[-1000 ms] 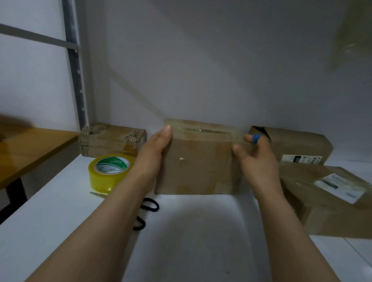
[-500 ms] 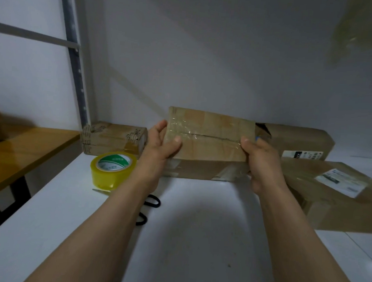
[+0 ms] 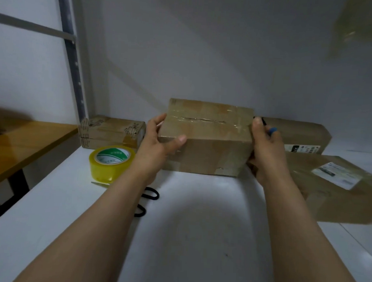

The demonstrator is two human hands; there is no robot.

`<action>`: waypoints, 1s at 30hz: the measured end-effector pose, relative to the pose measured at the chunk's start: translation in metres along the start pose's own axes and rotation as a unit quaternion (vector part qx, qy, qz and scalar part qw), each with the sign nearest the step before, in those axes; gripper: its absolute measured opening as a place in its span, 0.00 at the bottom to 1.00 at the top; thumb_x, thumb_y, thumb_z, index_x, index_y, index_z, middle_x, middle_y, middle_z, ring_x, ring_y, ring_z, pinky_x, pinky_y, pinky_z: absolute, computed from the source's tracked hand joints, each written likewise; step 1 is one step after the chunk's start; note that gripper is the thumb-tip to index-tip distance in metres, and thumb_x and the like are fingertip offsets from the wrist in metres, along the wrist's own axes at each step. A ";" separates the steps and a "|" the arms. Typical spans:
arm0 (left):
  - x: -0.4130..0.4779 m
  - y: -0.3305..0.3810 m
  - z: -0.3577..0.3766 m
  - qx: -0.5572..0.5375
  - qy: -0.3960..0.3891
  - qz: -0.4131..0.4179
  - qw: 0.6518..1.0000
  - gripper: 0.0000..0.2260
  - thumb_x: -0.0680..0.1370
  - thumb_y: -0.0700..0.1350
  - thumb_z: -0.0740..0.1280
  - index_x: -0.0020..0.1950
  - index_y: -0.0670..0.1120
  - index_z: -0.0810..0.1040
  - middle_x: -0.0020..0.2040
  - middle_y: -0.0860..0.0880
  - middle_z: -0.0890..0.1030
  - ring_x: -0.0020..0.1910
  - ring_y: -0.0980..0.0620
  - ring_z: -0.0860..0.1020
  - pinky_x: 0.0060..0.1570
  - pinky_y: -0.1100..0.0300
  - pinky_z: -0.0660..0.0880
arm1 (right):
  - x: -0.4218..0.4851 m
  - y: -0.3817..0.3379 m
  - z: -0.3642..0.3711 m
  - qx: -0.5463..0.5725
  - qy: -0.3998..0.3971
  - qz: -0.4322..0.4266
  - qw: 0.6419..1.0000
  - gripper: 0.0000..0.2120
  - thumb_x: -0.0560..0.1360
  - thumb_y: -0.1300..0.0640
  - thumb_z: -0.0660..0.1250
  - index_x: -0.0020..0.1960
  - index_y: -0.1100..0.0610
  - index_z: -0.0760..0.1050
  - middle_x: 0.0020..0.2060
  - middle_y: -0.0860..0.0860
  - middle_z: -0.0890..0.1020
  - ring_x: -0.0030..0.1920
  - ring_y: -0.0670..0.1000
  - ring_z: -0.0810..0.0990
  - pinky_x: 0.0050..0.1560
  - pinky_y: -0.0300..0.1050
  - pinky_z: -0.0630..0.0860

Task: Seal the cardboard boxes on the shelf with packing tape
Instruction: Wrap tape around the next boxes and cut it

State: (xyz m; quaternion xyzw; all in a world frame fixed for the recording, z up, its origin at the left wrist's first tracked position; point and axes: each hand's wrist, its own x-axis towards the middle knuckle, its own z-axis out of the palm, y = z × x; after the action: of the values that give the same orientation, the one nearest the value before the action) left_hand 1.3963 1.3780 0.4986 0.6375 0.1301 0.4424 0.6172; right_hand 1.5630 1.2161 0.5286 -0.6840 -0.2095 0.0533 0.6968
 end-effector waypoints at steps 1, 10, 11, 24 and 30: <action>0.000 -0.001 0.000 -0.001 0.011 -0.002 1.000 0.29 0.76 0.40 0.74 0.74 0.50 0.67 0.64 0.52 0.78 0.55 0.59 0.81 0.47 0.66 0.79 | -0.001 -0.001 -0.001 -0.005 -0.014 0.001 1.000 0.43 0.64 0.23 0.67 0.68 0.49 0.72 0.59 0.48 0.81 0.60 0.51 0.81 0.63 0.58 0.77; 0.004 -0.007 -0.003 0.029 0.034 -0.014 0.999 0.24 0.77 0.50 0.73 0.72 0.49 0.73 0.60 0.51 0.83 0.55 0.54 0.83 0.47 0.63 0.80 | -0.005 0.005 0.002 -0.044 -0.038 -0.054 0.997 0.21 0.78 0.36 0.63 0.62 0.50 0.77 0.53 0.46 0.83 0.54 0.46 0.81 0.61 0.50 0.78; 0.006 -0.008 -0.004 0.034 0.045 -0.013 0.998 0.26 0.77 0.52 0.73 0.73 0.50 0.72 0.62 0.50 0.81 0.58 0.52 0.82 0.52 0.61 0.80 | -0.005 0.005 0.003 -0.024 -0.061 -0.052 0.996 0.22 0.77 0.37 0.66 0.65 0.48 0.74 0.54 0.43 0.82 0.54 0.42 0.81 0.59 0.47 0.78; 0.019 -0.038 -0.002 0.109 -0.007 -0.061 0.992 0.25 0.81 0.46 0.68 0.77 0.51 0.63 0.66 0.51 0.77 0.62 0.53 0.78 0.64 0.47 0.77 | 0.005 0.061 0.030 -0.313 -0.018 -0.032 0.949 0.38 0.71 0.49 0.78 0.72 0.51 0.59 0.64 0.56 0.78 0.60 0.63 0.78 0.55 0.57 0.75; 0.033 -0.040 0.022 0.259 -0.053 -0.136 0.955 0.33 0.76 0.53 0.66 0.77 0.68 0.55 0.71 0.48 0.67 0.67 0.41 0.70 0.71 0.44 0.68 | 0.009 0.068 0.028 -0.335 0.061 0.012 0.940 0.35 0.76 0.52 0.73 0.75 0.52 0.56 0.61 0.62 0.78 0.61 0.68 0.78 0.57 0.65 0.75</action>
State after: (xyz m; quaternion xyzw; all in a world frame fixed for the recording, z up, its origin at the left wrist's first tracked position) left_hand 1.4460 1.3948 0.4795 0.7743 0.2927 0.2709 0.4913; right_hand 1.5758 1.2491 0.4633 -0.8824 -0.1645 -0.0535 0.4376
